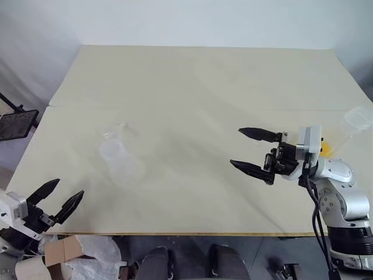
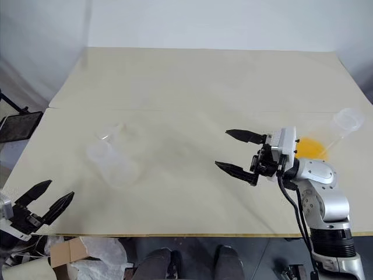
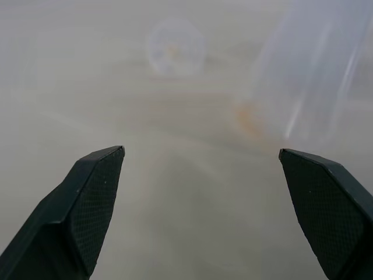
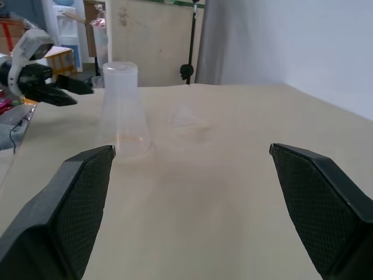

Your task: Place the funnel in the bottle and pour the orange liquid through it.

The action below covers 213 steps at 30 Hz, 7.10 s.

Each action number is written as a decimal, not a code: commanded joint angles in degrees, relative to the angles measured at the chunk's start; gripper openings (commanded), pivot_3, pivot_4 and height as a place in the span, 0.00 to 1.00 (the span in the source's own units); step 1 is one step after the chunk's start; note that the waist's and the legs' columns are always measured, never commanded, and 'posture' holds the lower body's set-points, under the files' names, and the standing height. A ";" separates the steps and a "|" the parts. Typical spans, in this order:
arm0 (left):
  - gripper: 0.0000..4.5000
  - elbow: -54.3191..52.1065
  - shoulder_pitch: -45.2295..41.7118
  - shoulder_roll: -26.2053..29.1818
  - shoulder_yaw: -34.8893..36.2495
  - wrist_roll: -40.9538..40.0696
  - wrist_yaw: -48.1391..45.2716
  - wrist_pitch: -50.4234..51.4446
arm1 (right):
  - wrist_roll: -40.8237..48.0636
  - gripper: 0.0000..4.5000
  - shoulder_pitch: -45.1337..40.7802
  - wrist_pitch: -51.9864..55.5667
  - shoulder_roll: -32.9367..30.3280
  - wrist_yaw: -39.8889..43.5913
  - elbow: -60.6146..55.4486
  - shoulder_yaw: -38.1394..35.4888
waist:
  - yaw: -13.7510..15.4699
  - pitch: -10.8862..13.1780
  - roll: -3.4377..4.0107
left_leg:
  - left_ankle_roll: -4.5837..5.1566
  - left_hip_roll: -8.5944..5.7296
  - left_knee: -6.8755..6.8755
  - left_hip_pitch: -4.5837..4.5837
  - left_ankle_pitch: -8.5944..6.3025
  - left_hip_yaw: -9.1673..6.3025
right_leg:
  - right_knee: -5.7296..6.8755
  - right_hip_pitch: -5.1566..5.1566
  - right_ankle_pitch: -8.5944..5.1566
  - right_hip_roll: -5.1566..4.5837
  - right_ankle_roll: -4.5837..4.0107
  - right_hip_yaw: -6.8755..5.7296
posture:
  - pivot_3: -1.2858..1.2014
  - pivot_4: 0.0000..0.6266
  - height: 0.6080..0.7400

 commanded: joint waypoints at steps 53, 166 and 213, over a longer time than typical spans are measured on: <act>0.53 38.42 -71.87 -24.06 -45.15 25.34 3.12 -11.49 | -0.60 1.00 34.32 -4.81 2.46 -19.08 -19.58 -24.15 | 1.57 0.02 -0.12 | 0.13 -0.31 0.14 0.02 0.12 0.52 | -0.11 0.01 0.05 0.32 0.09 0.06 | 0.52 0.24 1.00; 0.00 41.26 -86.16 0.70 -44.89 31.25 -19.33 -28.60 | -0.16 1.00 27.31 -7.50 7.88 -23.32 -15.17 -17.69 | 1.16 -0.07 -0.27 | 0.12 -0.27 0.15 0.08 0.10 1.02 | 0.09 -0.06 0.07 0.33 0.12 -0.11 | 0.52 0.24 1.00; 0.58 48.90 -90.41 -9.11 -44.35 30.80 -22.49 -28.63 | -3.27 1.00 29.41 -9.95 11.89 -27.31 -16.49 -14.25 | 1.35 -0.06 -0.29 | 0.18 -0.24 0.22 0.01 0.10 0.59 | 0.17 -0.12 0.07 0.33 0.12 -0.08 | 0.52 0.24 1.00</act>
